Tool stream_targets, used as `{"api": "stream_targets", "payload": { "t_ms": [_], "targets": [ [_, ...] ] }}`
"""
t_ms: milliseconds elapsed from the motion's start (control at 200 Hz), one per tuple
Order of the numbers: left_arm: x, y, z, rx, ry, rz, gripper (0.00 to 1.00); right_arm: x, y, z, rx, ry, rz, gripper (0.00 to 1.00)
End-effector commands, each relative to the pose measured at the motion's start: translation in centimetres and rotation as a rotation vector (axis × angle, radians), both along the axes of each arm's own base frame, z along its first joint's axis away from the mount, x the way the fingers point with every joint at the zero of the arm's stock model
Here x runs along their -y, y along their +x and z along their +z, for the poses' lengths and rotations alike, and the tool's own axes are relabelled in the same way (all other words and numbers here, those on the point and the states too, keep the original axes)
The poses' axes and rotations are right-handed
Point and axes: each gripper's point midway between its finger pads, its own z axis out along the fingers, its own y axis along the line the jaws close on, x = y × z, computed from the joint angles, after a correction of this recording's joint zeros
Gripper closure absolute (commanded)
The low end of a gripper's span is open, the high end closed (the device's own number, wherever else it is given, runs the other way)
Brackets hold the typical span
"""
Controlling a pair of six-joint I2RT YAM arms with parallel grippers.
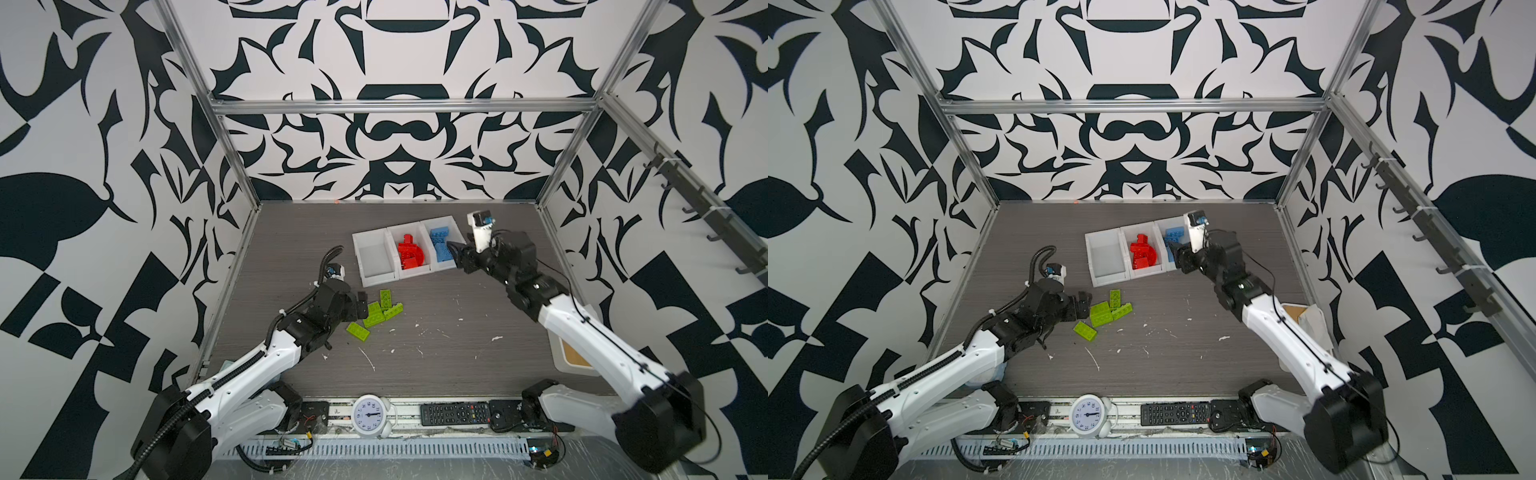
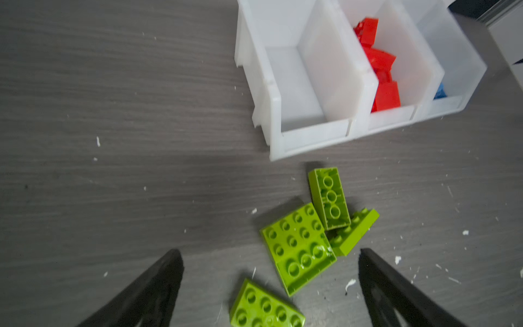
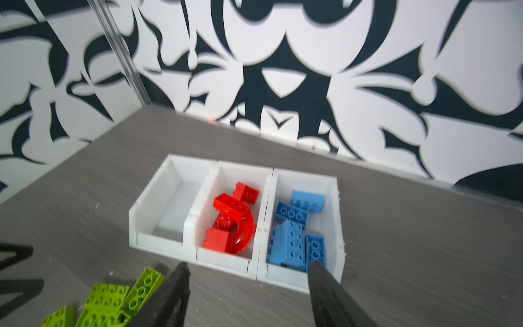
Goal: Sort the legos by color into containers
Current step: 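Withdraw the right arm from the bin while the left gripper moves over the green bricks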
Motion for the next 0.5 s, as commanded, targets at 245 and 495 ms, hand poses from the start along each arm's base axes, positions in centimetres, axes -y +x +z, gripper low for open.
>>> {"api": "stream_targets", "payload": {
  "t_ms": [245, 495],
  "targets": [
    [1.3, -3.5, -4.1, -0.226, 0.116, 0.083, 0.00, 4.0, -2.2, -2.9, 0.141, 0.069, -0.171, 0.30],
    [2.2, -3.8, -6.2, -0.307, 0.143, 0.080, 0.01, 4.0, -2.8, -3.7, 0.115, 0.108, -0.163, 0.30]
  ]
}}
